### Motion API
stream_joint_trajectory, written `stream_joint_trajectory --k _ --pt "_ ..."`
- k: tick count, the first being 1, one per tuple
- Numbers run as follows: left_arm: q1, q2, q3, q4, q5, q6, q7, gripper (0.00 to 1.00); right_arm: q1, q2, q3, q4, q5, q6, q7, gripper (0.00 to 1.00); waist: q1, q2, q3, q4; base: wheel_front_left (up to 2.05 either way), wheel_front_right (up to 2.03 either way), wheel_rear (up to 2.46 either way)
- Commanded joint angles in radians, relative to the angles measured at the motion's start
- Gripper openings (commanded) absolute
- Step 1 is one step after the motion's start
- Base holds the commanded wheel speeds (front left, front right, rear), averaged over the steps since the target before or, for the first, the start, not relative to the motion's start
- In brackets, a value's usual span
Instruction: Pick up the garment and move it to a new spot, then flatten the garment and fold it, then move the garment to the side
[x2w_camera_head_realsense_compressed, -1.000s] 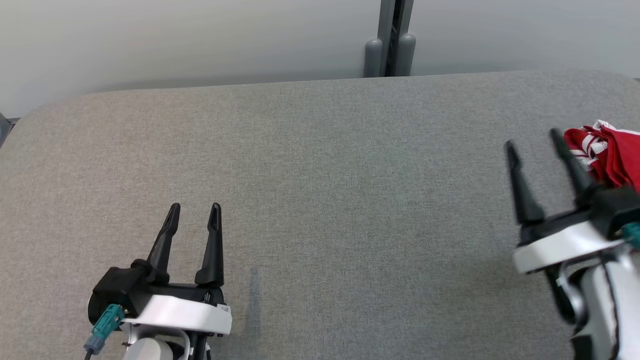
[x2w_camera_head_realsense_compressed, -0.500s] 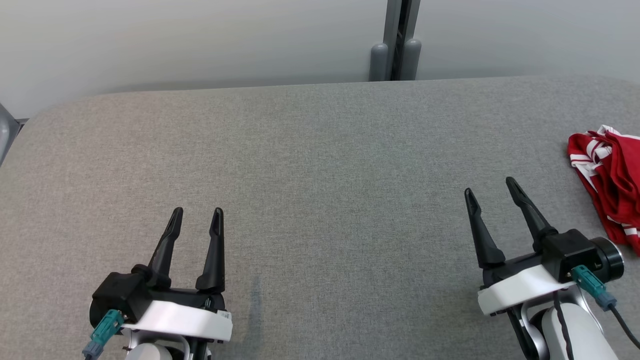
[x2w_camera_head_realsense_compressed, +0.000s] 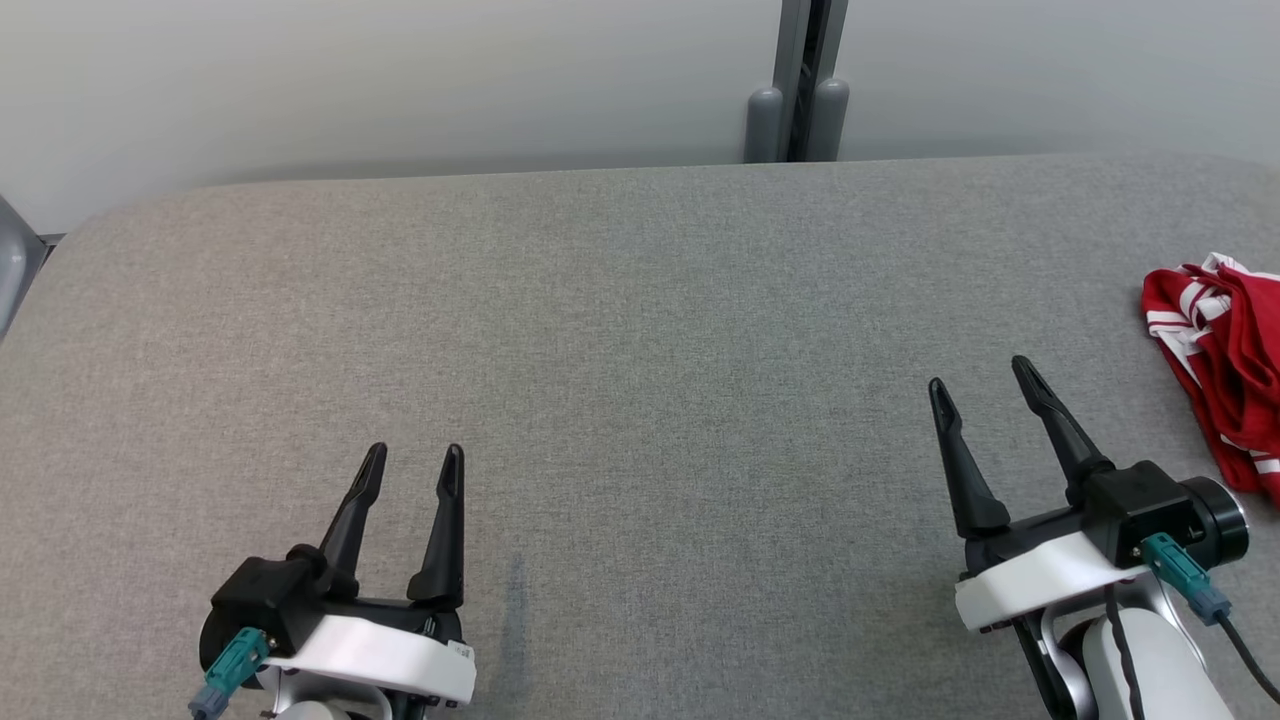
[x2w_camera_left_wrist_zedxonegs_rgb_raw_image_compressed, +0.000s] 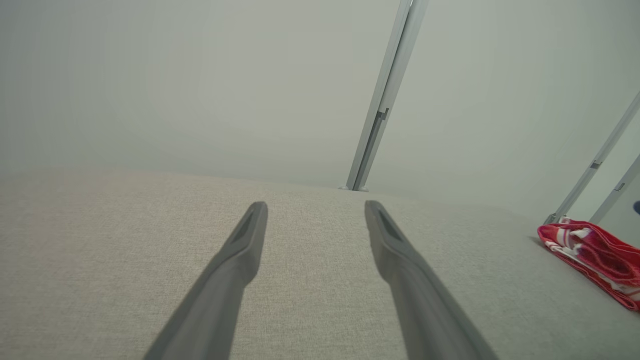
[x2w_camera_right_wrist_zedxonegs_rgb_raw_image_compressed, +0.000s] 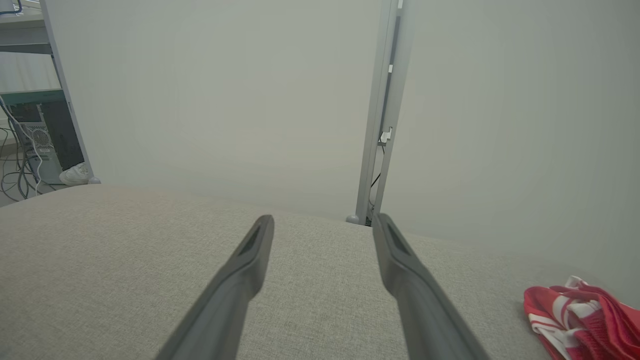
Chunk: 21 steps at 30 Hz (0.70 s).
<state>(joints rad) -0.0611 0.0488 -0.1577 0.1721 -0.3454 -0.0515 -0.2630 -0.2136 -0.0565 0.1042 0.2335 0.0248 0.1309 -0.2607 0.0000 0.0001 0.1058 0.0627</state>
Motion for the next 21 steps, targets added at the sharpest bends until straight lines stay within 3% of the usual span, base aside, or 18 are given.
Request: stream_joint_trajectory --k 1,21 --pt "-0.006 0.005 0.006 0.004 0.003 0.002 -0.001 1.00 0.010 -0.001 -0.007 -0.007 -0.007 -0.001 -0.006 1.00 0.0000 -0.0001 0.001 0.001 0.00 0.00 0.00" --pt "-0.004 0.005 0.023 0.016 -0.049 -0.034 0.000 1.00 0.007 0.002 0.001 -0.001 -0.010 -0.001 -0.006 1.00 0.0000 -0.0001 0.005 0.006 0.00 0.00 0.00"
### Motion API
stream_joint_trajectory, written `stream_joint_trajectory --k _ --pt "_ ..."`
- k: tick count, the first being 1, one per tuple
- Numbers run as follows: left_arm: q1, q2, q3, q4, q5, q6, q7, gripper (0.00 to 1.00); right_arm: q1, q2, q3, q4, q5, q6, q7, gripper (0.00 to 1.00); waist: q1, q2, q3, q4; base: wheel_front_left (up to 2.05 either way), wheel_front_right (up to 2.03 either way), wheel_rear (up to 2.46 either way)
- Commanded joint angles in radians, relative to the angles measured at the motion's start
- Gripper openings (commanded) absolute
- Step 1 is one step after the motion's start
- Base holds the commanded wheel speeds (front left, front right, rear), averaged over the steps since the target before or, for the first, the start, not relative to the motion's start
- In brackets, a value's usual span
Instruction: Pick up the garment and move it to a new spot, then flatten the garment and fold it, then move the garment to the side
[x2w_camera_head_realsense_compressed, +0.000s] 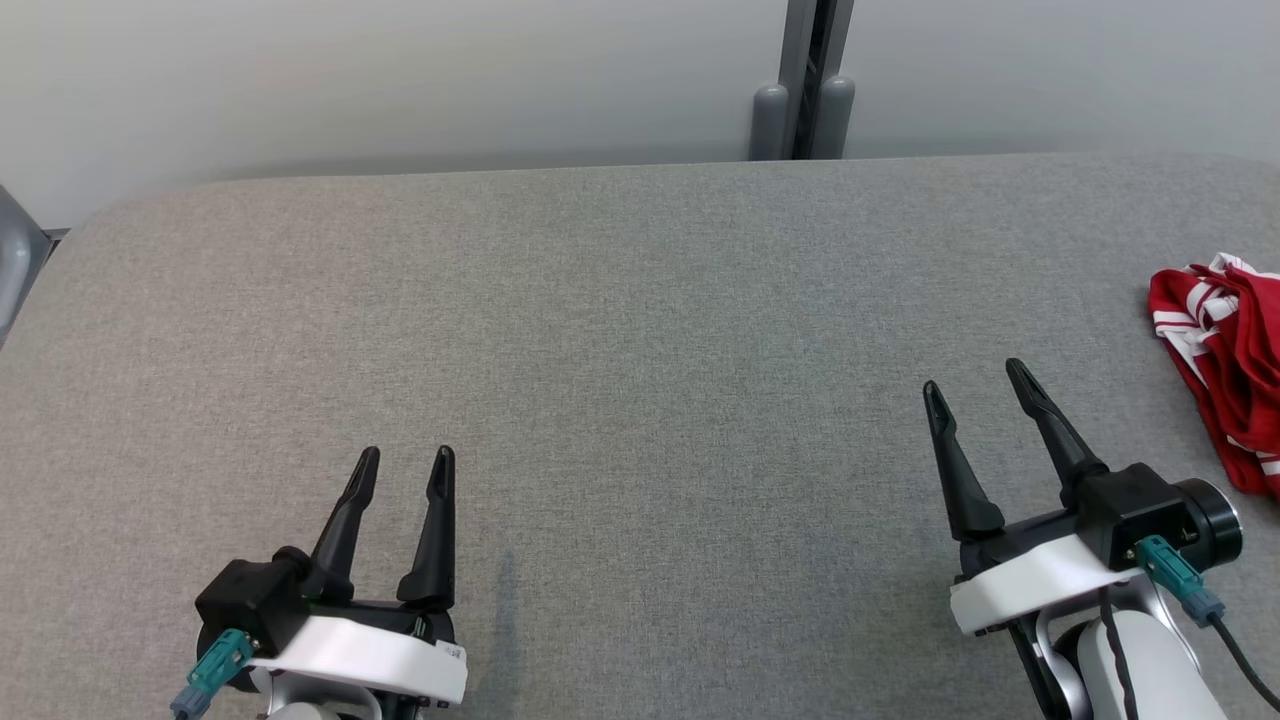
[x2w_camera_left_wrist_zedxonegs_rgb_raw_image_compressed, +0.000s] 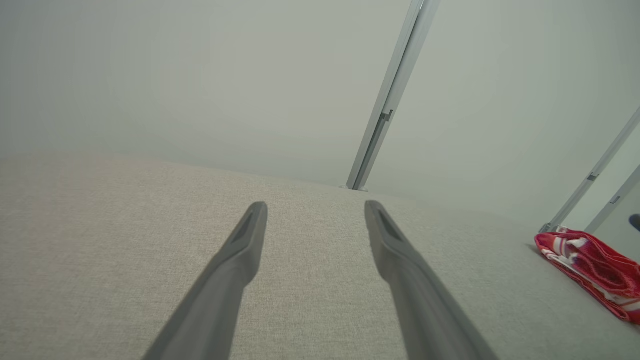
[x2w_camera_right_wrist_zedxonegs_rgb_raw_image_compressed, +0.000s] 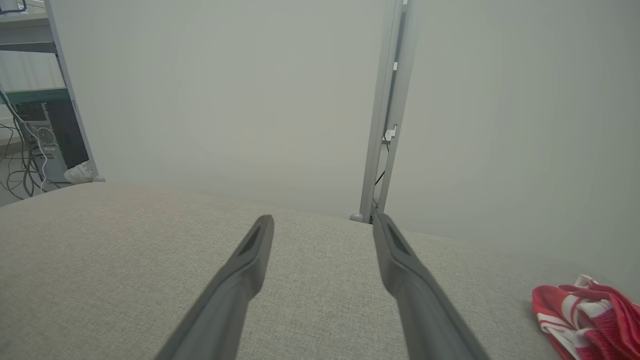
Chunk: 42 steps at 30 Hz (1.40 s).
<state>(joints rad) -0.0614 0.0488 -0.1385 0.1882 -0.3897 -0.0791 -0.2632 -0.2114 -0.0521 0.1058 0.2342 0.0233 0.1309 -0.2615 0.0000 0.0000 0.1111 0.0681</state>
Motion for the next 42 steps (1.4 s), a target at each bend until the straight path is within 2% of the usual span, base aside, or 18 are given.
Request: stream_joint_trajectory --k 1,14,32,39,40,42 --pt "-0.003 0.005 0.004 0.001 -0.006 -0.009 0.000 1.00 0.004 -0.002 0.000 -0.001 -0.009 -0.001 -0.005 1.00 0.0000 0.0000 0.000 0.001 0.00 0.00 0.00" --pt "-0.006 0.005 0.022 0.013 -0.043 -0.012 0.000 1.00 0.004 -0.002 0.005 0.010 -0.010 -0.001 -0.005 1.00 0.0000 0.0000 -0.002 0.008 0.00 0.00 0.00" --pt "-0.026 0.005 0.050 -0.012 -0.023 0.011 0.000 1.00 -0.001 -0.004 0.006 0.035 -0.008 -0.001 -0.005 1.00 0.0000 0.0000 -0.009 0.000 0.00 0.00 0.00" --pt "-0.038 0.005 0.061 -0.016 -0.015 0.002 0.000 1.00 -0.010 -0.003 0.011 0.042 -0.011 -0.001 -0.005 1.00 0.0000 0.0000 -0.008 -0.004 0.00 0.00 0.00" --pt "-0.027 0.000 0.058 -0.014 -0.018 0.006 0.000 0.00 -0.005 0.001 0.011 0.041 -0.008 0.000 0.000 0.00 0.0000 0.0000 -0.008 -0.004 0.00 0.00 0.00" --pt "-0.018 -0.003 0.055 -0.003 -0.019 0.005 0.000 0.00 0.003 0.002 0.010 0.053 -0.007 0.000 0.001 0.00 0.0000 0.0000 -0.008 -0.005 0.00 0.00 0.00"
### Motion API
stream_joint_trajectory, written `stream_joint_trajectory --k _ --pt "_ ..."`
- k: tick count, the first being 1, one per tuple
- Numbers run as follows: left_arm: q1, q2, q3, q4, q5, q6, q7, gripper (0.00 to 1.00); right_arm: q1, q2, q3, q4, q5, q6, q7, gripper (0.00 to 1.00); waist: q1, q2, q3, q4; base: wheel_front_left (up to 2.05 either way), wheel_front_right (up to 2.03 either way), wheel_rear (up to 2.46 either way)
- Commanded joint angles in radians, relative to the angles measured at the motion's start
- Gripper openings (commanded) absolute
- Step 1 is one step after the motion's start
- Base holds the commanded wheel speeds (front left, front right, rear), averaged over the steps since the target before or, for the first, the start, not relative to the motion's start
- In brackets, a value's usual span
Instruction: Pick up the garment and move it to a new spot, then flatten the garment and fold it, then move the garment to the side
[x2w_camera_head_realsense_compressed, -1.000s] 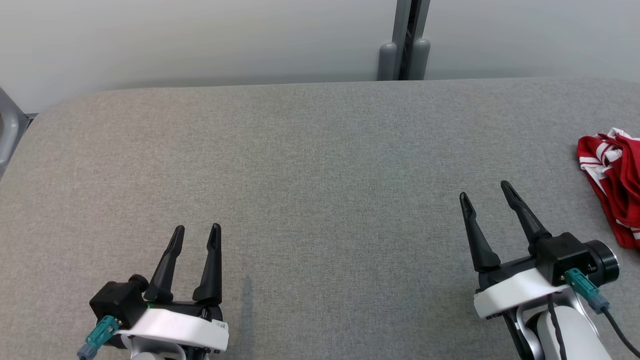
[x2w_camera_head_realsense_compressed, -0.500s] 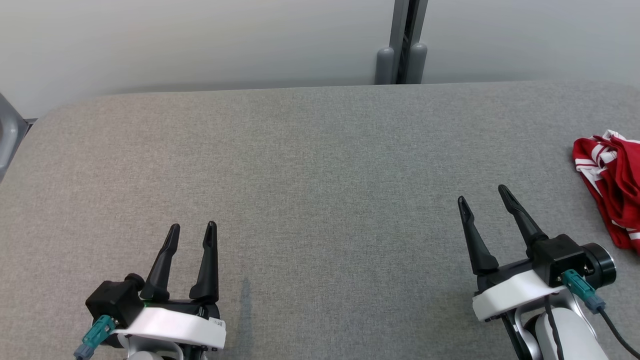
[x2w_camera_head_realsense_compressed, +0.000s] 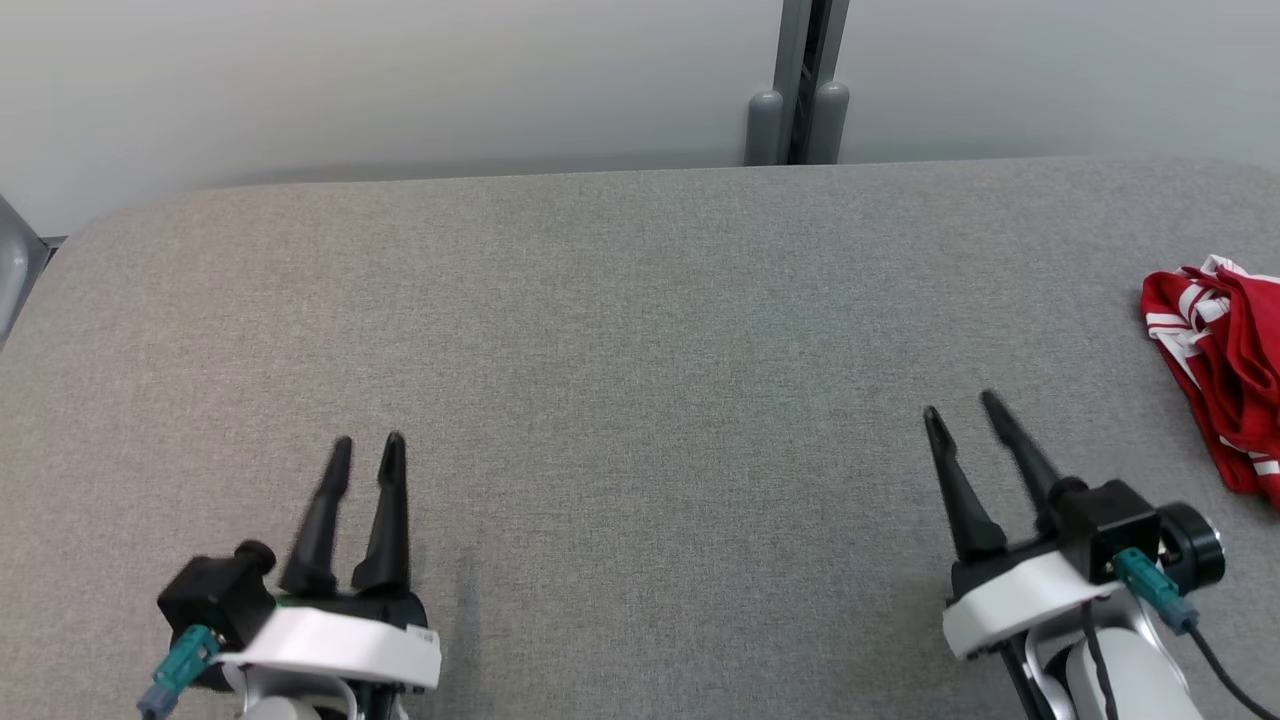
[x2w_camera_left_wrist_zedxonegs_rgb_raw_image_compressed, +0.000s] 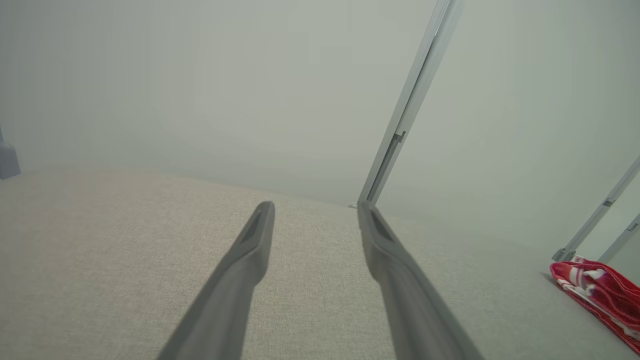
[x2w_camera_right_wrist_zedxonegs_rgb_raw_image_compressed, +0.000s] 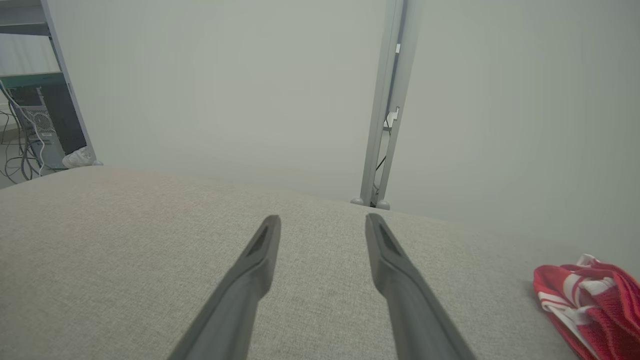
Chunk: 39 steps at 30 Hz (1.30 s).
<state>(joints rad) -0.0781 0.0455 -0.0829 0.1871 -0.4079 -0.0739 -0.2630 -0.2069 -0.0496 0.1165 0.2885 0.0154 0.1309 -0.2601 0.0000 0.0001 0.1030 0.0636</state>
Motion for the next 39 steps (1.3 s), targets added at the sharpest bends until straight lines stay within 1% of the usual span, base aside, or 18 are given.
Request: stream_joint_trajectory --k 1,5,22,39 --pt "0.008 -0.002 -0.002 0.007 -0.002 0.000 0.000 0.00 0.006 0.001 -0.001 0.008 0.002 0.000 0.002 0.00 0.0000 -0.0001 0.000 0.000 0.00 0.00 0.00" --pt "0.022 -0.004 -0.008 0.021 -0.027 0.001 0.001 0.00 0.020 0.004 -0.015 0.025 0.031 0.000 0.019 0.00 0.0000 -0.0001 -0.001 -0.001 0.00 0.00 0.00" --pt "-0.014 -0.002 -0.057 0.035 -0.306 -0.004 0.012 0.00 0.028 0.002 -0.171 0.015 0.362 0.000 0.181 0.00 0.0000 -0.0001 -0.015 -0.010 0.00 0.00 0.00" --pt "-0.047 0.000 -0.100 0.052 -0.537 -0.012 0.019 0.00 0.034 0.001 -0.297 0.008 0.636 0.000 0.312 0.00 0.0000 -0.0001 -0.030 -0.018 0.00 0.00 0.00"
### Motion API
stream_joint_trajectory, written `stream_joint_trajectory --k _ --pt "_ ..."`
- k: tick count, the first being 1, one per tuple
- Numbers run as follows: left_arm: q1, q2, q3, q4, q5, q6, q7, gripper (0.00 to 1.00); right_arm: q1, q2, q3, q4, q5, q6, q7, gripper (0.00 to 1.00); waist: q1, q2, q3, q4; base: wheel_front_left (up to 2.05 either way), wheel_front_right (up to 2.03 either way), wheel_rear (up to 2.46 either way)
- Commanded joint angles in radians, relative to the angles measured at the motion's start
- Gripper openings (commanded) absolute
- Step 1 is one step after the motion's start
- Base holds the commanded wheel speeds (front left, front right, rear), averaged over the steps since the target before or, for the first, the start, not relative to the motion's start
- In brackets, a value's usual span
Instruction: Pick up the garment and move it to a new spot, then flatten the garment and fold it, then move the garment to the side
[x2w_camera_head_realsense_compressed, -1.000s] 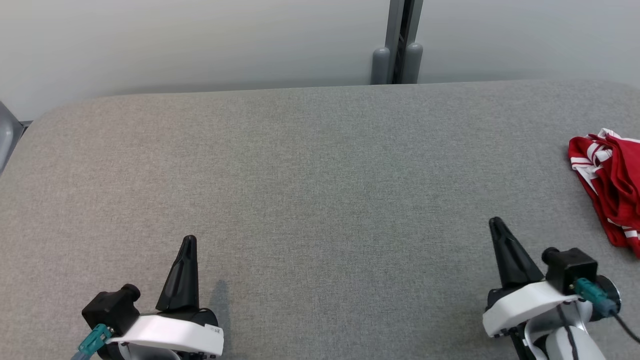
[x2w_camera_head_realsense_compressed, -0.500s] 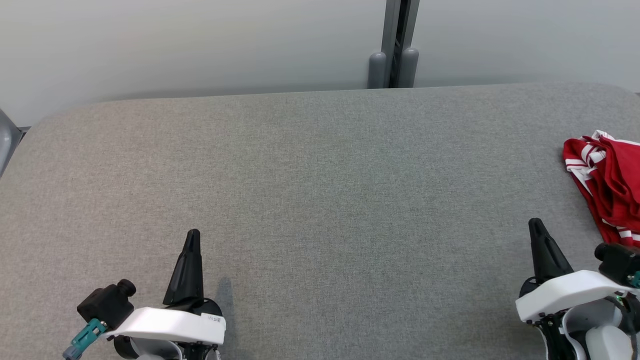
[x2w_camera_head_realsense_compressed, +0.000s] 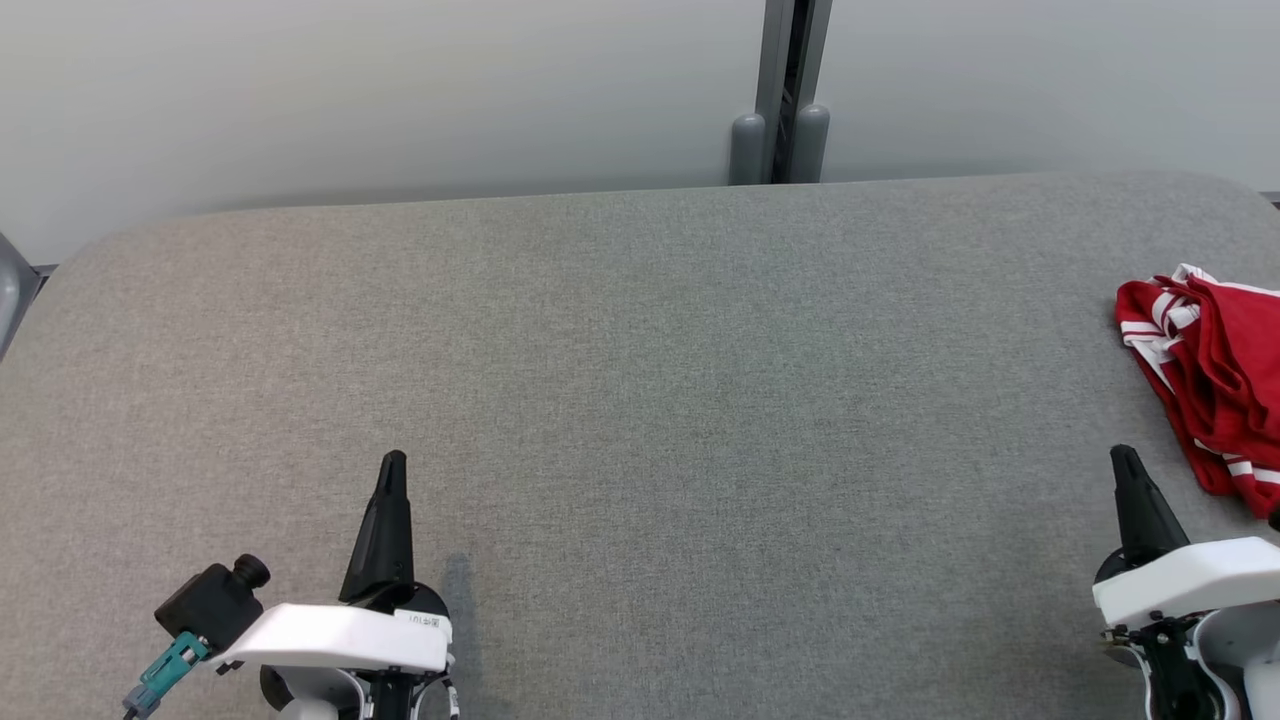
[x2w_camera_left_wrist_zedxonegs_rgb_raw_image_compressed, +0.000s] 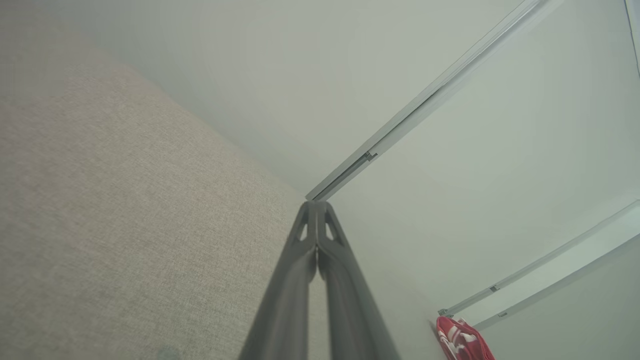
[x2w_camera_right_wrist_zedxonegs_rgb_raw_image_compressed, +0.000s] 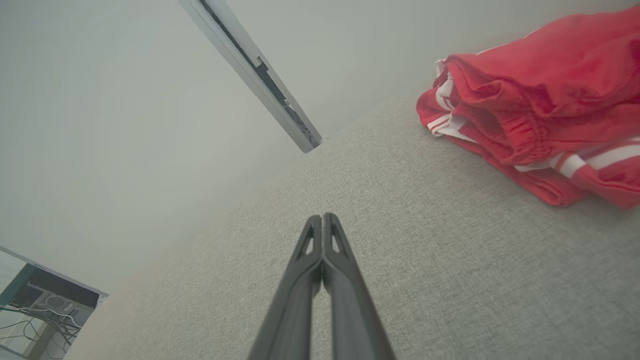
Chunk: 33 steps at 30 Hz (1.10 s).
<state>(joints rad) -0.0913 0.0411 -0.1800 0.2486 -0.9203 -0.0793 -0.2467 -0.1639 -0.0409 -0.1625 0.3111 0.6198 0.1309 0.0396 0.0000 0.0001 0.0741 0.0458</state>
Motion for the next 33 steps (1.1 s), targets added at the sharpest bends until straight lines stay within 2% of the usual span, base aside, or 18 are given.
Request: stream_joint_trajectory --k 1,33 --pt "-0.035 0.005 -0.005 -0.008 -0.037 -0.007 0.003 0.00 -0.008 -0.008 -0.024 -0.015 0.046 0.000 0.019 0.00 0.0000 -0.0001 -0.002 -0.001 0.00 0.00 0.00" --pt "-0.077 0.008 -0.067 0.016 -0.372 -0.018 0.014 0.00 0.002 -0.011 -0.207 -0.025 0.442 0.000 0.210 0.00 0.0000 -0.0001 -0.028 -0.017 0.00 0.00 0.00"
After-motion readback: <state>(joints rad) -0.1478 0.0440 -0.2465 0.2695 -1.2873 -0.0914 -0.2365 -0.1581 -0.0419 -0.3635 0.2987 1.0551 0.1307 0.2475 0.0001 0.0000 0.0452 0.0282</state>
